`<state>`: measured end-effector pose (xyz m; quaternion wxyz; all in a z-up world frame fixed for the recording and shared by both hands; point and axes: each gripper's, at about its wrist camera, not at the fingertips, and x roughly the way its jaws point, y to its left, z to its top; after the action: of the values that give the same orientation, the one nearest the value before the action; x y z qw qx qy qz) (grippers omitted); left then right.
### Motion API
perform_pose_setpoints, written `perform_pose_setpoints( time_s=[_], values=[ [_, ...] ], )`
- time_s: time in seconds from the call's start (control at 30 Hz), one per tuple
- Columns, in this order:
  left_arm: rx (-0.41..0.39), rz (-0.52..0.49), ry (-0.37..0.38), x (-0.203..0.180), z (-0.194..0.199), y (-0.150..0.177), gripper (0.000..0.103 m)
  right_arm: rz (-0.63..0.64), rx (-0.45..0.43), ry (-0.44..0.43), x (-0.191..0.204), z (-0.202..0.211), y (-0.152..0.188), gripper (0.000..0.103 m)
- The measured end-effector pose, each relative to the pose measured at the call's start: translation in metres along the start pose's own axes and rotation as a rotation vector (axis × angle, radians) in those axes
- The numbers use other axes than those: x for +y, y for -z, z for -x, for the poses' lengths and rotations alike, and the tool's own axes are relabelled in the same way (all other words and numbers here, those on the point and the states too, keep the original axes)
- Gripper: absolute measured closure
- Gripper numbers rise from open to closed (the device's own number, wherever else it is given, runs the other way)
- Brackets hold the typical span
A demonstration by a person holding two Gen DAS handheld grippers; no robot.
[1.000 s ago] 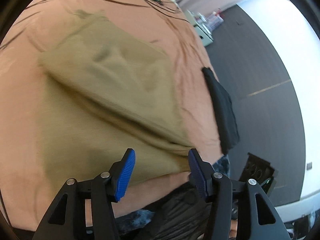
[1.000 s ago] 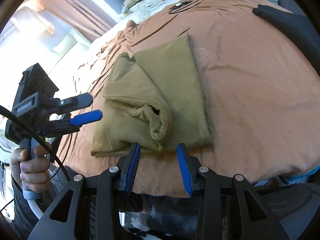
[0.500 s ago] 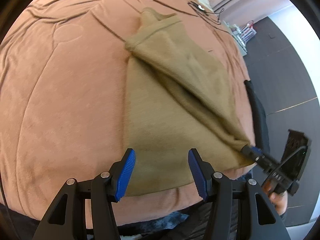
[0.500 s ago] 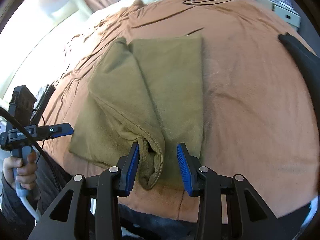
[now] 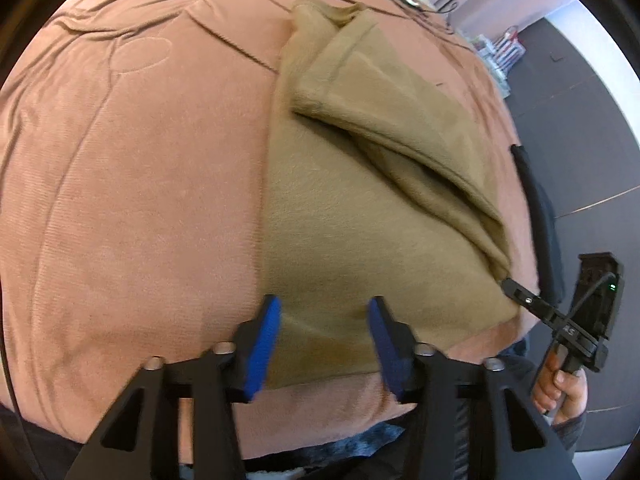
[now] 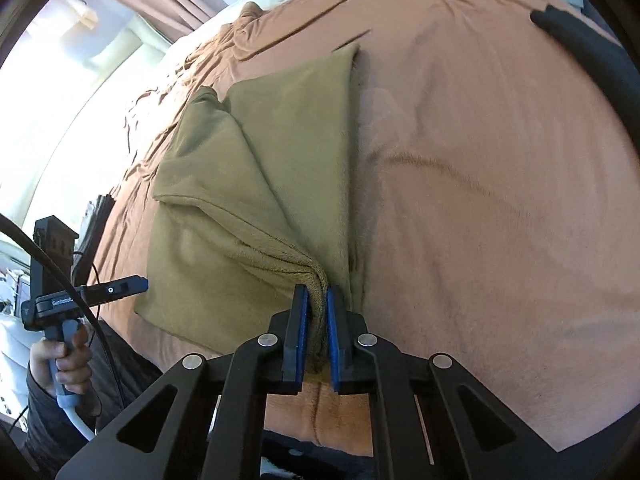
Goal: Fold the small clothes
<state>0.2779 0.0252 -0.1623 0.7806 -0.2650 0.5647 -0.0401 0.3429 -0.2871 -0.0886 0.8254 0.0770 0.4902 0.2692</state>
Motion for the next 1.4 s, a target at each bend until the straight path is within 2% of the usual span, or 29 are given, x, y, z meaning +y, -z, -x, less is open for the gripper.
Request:
perform_pose_setpoints(
  time_s=[0.1, 0.17, 0.23, 0.3, 0.4, 0.43, 0.53, 0.57, 0.73, 0.93, 1.03, 1.07, 1.1, 1.13, 1.17, 1.2, 1.27, 1.4],
  values=[
    [0.006, 0.029, 0.021, 0.005, 0.008, -0.005, 0.064, 0.007, -0.011, 0.005, 0.000, 0.003, 0.003, 0.098],
    [-0.020, 0.023, 0.017, 0.004, 0.018, -0.010, 0.064, 0.011, -0.017, 0.011, 0.000, 0.006, 0.005, 0.099],
    [-0.038, 0.025, 0.050, 0.002, 0.026, -0.017, 0.062, 0.032, -0.020, 0.038, 0.003, 0.009, 0.008, 0.099],
    [-0.056, 0.037, 0.089, 0.001, 0.031, -0.024, 0.049, 0.039, -0.022, 0.049, 0.010, 0.013, 0.009, 0.098],
    [-0.084, 0.038, 0.095, -0.007, 0.035, -0.038, 0.045, 0.078, -0.026, 0.062, 0.021, 0.018, 0.006, 0.095],
    [-0.084, 0.041, 0.101, -0.010, 0.034, -0.043, 0.045, 0.095, -0.026, 0.064, 0.024, 0.019, 0.006, 0.089],
    [-0.083, 0.063, 0.143, -0.014, 0.027, -0.055, 0.045, 0.140, -0.052, 0.078, 0.031, 0.023, 0.005, 0.054],
    [-0.081, 0.072, 0.146, -0.015, 0.025, -0.060, 0.045, 0.153, -0.064, 0.084, 0.032, 0.023, 0.005, 0.051],
    [-0.061, 0.103, 0.158, -0.017, 0.008, -0.072, 0.045, 0.210, -0.069, 0.077, 0.038, 0.020, 0.007, 0.051],
    [-0.046, 0.168, 0.165, -0.006, -0.010, -0.083, 0.045, 0.307, -0.020, 0.076, 0.050, -0.003, -0.001, 0.051],
    [-0.049, 0.208, 0.167, 0.001, -0.018, -0.090, 0.045, 0.316, 0.001, 0.063, 0.046, -0.014, -0.004, 0.051],
    [-0.051, 0.213, 0.167, 0.002, -0.019, -0.092, 0.048, 0.310, 0.001, 0.054, 0.043, -0.015, -0.007, 0.051],
    [-0.058, 0.217, 0.163, 0.002, -0.018, -0.094, 0.060, 0.303, -0.005, 0.042, 0.041, -0.015, -0.007, 0.051],
    [-0.063, 0.214, 0.159, 0.002, -0.017, -0.096, 0.068, 0.296, -0.017, 0.028, 0.037, -0.014, -0.007, 0.053],
    [-0.070, 0.208, 0.157, 0.000, -0.014, -0.098, 0.078, 0.292, -0.023, 0.024, 0.034, -0.013, -0.006, 0.060],
    [-0.078, 0.207, 0.154, -0.002, -0.011, -0.100, 0.082, 0.284, -0.031, 0.021, 0.031, -0.012, -0.006, 0.065],
    [-0.094, 0.188, 0.159, -0.010, -0.004, -0.108, 0.088, 0.242, -0.040, -0.015, 0.021, -0.012, -0.004, 0.079],
    [-0.128, 0.115, 0.172, -0.035, 0.010, -0.125, 0.096, 0.207, -0.041, -0.056, 0.009, -0.014, -0.001, 0.087]
  ],
)
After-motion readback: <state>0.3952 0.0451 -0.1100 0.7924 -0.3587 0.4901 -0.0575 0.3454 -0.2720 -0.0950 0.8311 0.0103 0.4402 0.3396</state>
